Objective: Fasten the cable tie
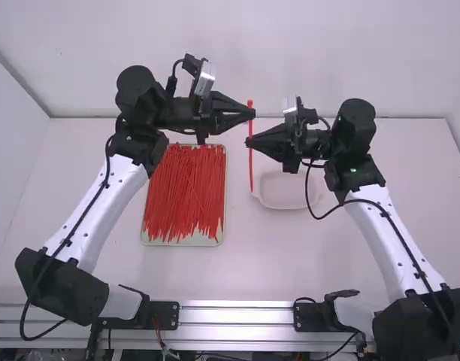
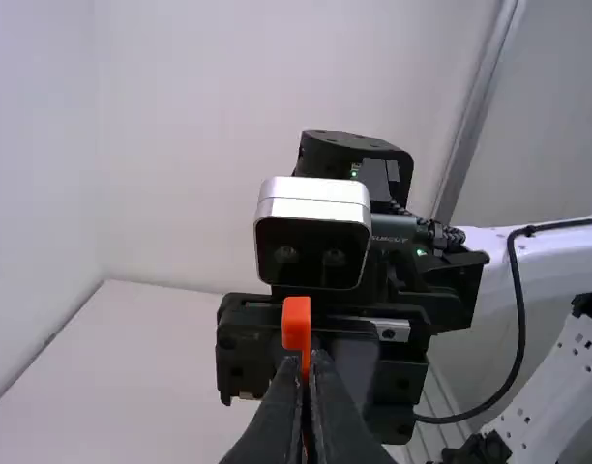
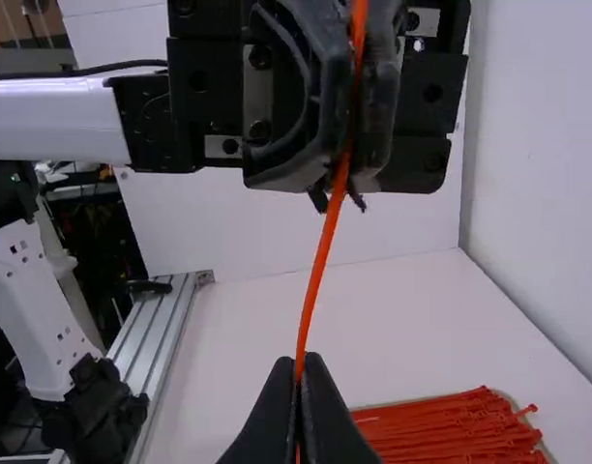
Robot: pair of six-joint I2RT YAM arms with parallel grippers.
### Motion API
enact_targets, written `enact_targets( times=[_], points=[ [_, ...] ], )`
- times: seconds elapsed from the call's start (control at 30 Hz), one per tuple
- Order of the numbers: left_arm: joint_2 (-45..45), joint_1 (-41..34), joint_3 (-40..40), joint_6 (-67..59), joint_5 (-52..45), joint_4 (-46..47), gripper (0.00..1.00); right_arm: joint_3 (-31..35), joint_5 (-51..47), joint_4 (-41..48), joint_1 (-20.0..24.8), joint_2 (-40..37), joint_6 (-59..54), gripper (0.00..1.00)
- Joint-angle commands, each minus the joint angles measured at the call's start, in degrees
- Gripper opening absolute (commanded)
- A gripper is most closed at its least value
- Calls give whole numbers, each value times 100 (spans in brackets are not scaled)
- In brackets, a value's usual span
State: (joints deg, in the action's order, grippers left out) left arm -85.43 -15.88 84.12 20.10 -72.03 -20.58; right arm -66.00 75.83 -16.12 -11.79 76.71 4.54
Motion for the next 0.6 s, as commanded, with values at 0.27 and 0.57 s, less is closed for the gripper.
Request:
enact_targets(
  times=[0.27,0.57],
  points=[
    [-2,275,164,-2,734,595,2,-144,70,216,195,24,-28,98],
    [-398,719,164,155,994,1095,2,-144,278,1862,9,24,-2494,98]
  ],
)
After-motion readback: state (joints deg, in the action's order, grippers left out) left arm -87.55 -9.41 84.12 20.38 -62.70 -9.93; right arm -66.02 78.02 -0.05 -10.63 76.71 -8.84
